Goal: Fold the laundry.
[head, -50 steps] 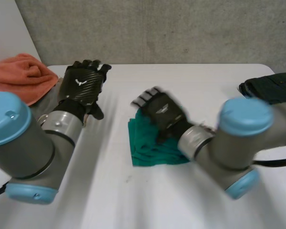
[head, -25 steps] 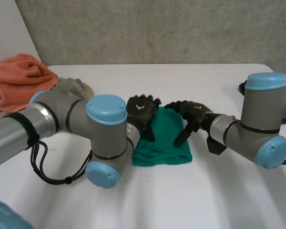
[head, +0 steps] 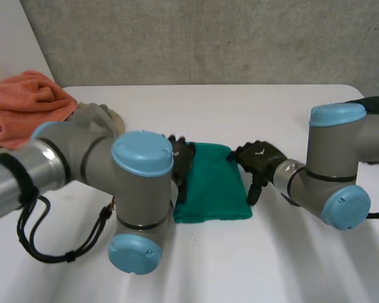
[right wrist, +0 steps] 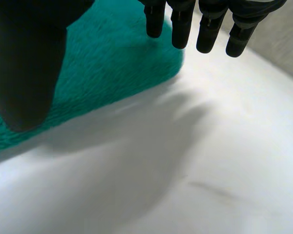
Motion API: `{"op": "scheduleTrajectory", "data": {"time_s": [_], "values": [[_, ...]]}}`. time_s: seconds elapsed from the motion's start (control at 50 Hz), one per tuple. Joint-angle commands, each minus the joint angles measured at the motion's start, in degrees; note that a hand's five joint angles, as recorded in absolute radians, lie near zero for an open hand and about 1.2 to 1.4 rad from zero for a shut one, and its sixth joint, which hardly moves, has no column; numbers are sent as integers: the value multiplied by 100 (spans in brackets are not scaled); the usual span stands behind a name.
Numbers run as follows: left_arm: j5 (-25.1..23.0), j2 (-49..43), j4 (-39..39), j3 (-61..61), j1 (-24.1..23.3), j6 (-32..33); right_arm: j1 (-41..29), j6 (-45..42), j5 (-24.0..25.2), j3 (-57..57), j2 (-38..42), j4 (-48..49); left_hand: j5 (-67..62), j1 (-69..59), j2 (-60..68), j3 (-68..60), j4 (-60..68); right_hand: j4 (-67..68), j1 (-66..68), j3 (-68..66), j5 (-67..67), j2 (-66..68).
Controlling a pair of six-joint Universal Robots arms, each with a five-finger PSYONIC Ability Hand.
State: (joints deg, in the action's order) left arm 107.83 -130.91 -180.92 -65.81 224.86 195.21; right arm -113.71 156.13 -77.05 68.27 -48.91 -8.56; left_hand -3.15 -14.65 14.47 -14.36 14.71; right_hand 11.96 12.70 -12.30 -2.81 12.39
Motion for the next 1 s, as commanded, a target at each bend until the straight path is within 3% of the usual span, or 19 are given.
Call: {"op": "scheduleTrajectory", "data": {"time_s": [0.02,0.08,0.24,0.28,0.42,0.7,1.0], "values": [[-86,891,-39,-54,58,8,-46,49,-249,896,-917,792,-111,40,-22,10,-46,-196,-270,230,281,-239],[-323,1093,-39,-177,119,8,-177,49,-241,1642,-1303,1372,-77,74,-56,45,-80,-196,-270,230,281,-239],[-2316,1639,-13,-704,787,-80,-898,49,-188,3472,-1771,2902,-110,40,-22,11,-46,-196,-270,230,281,-239],[-2537,1639,4,-722,831,-115,-1029,49,-188,3692,-1753,3270,-127,24,-6,-6,-29,-196,-270,230,281,-239],[-2548,1613,5,-749,849,-387,-1048,-56,-161,3553,-1130,4081,-127,23,-6,-6,-29,-54,-129,88,139,-97],[-2557,1578,-39,-784,840,-431,-1039,-214,-161,2692,-303,4178,-127,23,-6,-6,-29,1679,1605,-1645,-1594,1636],[-2557,1578,-39,-828,849,-431,-1039,-206,-205,2278,-162,4090,-127,23,-6,-6,-29,1680,1605,-1646,-1595,1636]]}}
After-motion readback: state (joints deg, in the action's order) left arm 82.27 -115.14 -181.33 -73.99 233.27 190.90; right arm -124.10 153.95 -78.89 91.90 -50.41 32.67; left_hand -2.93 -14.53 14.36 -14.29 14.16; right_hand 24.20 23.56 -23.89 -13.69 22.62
